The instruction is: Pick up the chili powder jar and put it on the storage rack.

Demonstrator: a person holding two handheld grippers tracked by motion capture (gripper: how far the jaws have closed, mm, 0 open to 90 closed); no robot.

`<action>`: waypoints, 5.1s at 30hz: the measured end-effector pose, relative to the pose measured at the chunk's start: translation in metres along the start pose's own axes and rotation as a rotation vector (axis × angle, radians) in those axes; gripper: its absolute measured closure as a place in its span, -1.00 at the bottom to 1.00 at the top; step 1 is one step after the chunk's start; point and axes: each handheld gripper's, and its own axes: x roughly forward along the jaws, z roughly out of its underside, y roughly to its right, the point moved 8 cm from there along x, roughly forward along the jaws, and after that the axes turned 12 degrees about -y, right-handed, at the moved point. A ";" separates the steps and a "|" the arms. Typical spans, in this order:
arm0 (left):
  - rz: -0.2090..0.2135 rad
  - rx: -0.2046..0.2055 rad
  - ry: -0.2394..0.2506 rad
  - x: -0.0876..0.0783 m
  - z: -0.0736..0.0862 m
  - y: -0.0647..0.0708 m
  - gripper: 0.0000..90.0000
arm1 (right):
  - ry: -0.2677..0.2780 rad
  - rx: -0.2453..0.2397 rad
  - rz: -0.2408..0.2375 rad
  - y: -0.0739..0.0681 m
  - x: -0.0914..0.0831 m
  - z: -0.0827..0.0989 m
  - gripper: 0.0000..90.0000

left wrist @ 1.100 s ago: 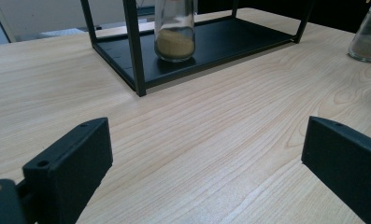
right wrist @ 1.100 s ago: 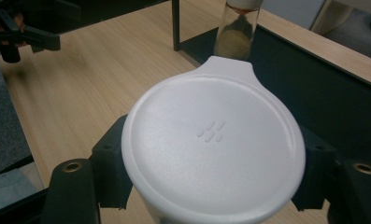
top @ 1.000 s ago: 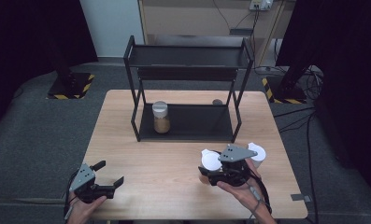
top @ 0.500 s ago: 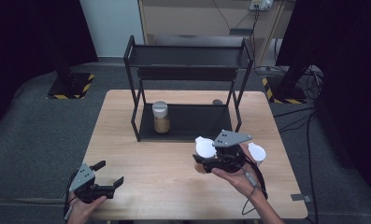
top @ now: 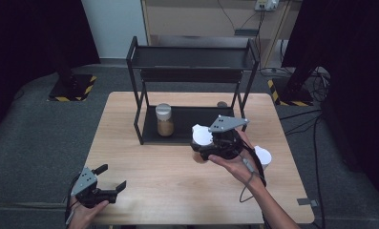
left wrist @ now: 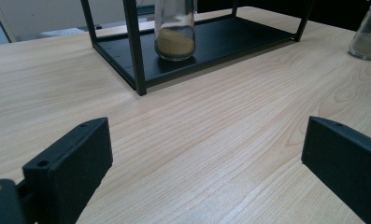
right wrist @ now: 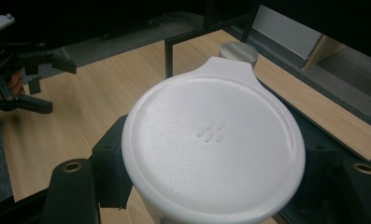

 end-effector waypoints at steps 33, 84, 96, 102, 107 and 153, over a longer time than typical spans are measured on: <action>0.000 0.009 -0.009 0.001 0.000 0.000 -0.98 | -0.028 0.087 0.069 0.072 0.074 -0.056 -0.31; 0.014 0.004 -0.014 0.003 0.001 -0.002 -0.98 | -0.062 0.195 0.082 0.102 0.186 -0.015 -0.31; 0.010 0.007 -0.014 0.002 0.000 -0.001 -0.98 | -0.049 0.185 0.081 0.102 0.188 -0.011 -0.33; 0.012 0.007 -0.013 0.003 0.000 -0.001 -0.98 | -0.054 0.203 0.073 0.105 0.187 -0.010 -0.63; 0.011 0.006 -0.016 0.003 0.000 -0.001 -0.98 | -0.040 0.201 0.087 0.106 0.172 -0.015 -0.83; 0.023 0.003 -0.012 0.003 0.000 -0.001 -0.98 | 0.184 0.007 0.060 0.030 -0.042 0.032 -0.81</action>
